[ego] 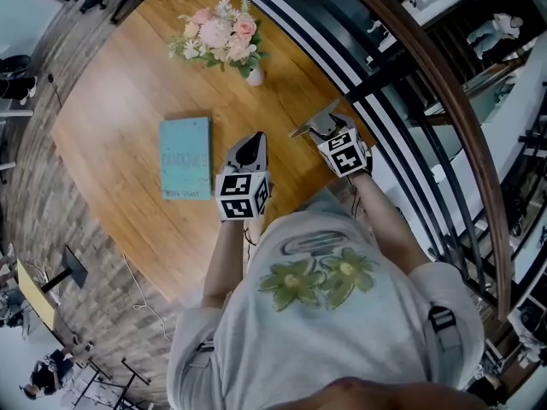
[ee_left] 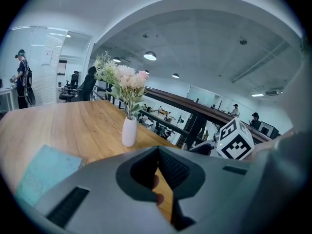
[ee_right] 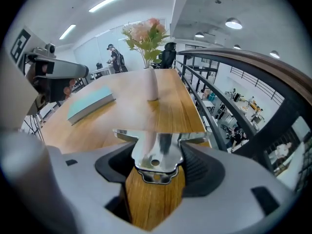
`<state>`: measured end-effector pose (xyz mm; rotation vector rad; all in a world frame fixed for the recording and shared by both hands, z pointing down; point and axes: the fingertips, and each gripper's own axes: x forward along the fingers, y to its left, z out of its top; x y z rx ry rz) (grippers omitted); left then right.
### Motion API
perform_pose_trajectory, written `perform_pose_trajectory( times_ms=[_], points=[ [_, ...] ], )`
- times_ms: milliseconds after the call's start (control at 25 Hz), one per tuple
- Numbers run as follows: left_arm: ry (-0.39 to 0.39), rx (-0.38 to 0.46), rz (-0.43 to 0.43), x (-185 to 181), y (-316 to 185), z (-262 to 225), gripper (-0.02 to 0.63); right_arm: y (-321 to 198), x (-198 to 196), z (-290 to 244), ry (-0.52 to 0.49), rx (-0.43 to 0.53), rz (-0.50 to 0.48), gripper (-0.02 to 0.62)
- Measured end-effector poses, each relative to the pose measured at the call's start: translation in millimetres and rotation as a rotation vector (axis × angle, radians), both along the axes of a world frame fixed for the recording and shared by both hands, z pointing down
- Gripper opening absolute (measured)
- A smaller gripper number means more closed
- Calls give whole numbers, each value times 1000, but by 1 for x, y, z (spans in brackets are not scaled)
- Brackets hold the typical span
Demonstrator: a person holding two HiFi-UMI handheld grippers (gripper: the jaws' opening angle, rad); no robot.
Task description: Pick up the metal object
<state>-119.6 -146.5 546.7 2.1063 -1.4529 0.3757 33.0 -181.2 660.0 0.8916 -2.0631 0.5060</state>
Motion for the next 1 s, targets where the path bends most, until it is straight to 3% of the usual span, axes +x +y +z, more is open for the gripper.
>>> perform_pose_trajectory(
  times_ms=[640,1000],
  points=[
    [-8,24,-9,-6,7,-9,14,0,0,-46,-26,86,-16,292],
    [-19,38,-1,-7,11,-14,14,2,0,-89,-92,163,-10,292]
  ],
)
